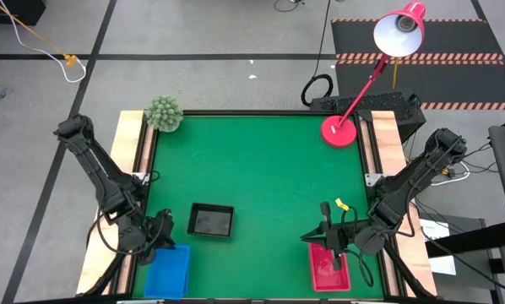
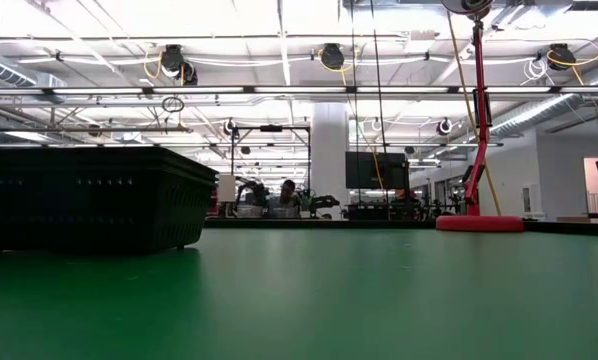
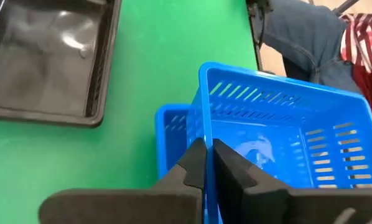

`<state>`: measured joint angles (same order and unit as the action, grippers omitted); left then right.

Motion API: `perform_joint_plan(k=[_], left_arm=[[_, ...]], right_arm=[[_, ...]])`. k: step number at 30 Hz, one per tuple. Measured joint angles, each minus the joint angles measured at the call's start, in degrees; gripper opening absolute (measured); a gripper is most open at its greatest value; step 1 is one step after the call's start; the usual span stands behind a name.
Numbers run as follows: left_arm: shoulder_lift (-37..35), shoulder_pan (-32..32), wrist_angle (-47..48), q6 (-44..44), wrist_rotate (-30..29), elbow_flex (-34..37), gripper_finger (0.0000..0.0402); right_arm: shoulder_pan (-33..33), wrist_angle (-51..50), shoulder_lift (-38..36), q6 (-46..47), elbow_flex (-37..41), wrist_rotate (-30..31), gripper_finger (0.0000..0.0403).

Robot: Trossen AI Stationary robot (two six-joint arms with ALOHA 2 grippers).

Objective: Stack baskets by color
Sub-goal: Stack the right blue bin on the left stacked blue bins, then adjust the black bins

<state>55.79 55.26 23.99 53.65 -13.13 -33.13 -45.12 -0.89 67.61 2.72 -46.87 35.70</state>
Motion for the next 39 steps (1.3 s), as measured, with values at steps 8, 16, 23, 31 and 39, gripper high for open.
perform_joint_plan(k=[8,16,23,31,39], left_arm=[[0.0,0.0,0.3,2.2,0.0,2.0,0.0023],[0.1,0.0,0.1,5.4,-0.4,2.1,0.0036],[0.1,0.0,0.2,8.2,-0.5,2.1,0.0109],[-0.2,0.0,-0.2,15.0,3.3,1.9,0.0153],[-0.5,-1.1,1.8,6.0,-1.5,-3.4,0.0101]], right_arm=[[0.0,0.0,0.0,0.0,0.0,0.0,0.0013],[0.0,0.0,0.0,0.0,0.0,0.0,0.0013],[0.0,0.0,0.0,0.0,0.0,0.0,0.0013],[0.0,0.0,0.0,1.0,0.0,0.0,0.0013],[0.0,0.3,0.0,1.1,0.2,0.1,0.0013]])
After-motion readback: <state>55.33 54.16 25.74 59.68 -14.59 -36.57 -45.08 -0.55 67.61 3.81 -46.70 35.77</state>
